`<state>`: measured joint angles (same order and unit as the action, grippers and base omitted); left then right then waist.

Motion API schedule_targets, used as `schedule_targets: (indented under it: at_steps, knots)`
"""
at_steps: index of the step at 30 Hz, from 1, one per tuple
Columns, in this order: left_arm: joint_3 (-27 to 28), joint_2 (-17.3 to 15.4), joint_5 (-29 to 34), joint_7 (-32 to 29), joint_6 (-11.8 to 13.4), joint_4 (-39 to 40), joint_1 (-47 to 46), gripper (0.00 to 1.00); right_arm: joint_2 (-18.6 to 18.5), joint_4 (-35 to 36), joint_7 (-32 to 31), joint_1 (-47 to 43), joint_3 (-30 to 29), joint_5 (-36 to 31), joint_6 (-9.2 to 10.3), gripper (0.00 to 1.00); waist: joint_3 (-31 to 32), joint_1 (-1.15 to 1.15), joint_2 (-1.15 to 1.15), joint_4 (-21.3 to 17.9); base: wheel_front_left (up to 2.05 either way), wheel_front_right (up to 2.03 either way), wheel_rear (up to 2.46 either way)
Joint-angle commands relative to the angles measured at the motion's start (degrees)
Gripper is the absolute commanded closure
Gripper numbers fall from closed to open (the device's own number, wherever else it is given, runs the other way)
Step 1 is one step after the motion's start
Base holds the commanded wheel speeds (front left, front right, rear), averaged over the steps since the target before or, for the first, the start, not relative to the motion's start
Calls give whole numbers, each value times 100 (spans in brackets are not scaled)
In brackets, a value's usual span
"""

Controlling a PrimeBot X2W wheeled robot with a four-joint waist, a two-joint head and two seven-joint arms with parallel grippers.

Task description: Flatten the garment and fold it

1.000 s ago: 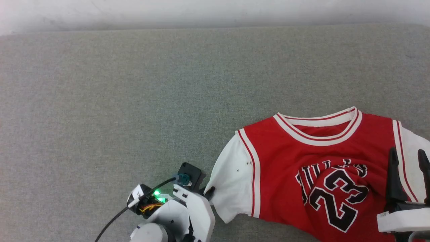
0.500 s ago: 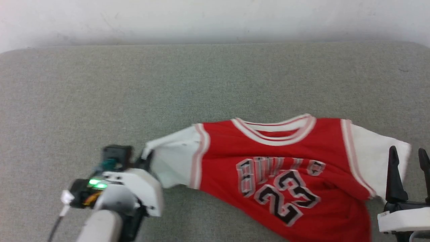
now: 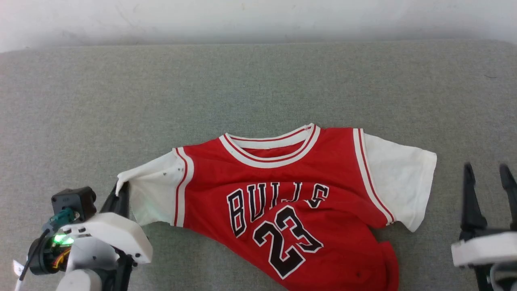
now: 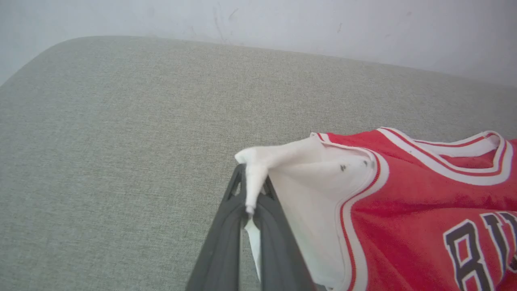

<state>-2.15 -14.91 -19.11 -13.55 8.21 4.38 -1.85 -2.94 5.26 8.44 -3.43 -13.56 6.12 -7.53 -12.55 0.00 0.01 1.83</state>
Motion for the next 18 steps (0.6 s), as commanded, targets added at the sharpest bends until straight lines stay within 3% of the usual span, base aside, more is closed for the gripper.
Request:
schedule_targets:
  at_steps: [1,7,14,18]
  knots:
    - [-6,33,-48,45,38,57,59,100,6,71,-55,186,35,-52,4,0,-31,0,-1,-7,0,0,0]
    - [-101,168,-107,190,30,320,84,100,6,312,-1175,1001,63,41,4,0,-237,0,-1,-14,0,0,0]
    - [-185,172,-94,281,-15,560,-72,100,6,81,-3540,1672,-22,12,4,0,-603,0,-1,92,0,0,0]
    - [-239,186,-123,303,-55,597,-169,100,-104,-67,-4531,1802,-20,-257,4,0,-758,0,-1,185,0,0,0]
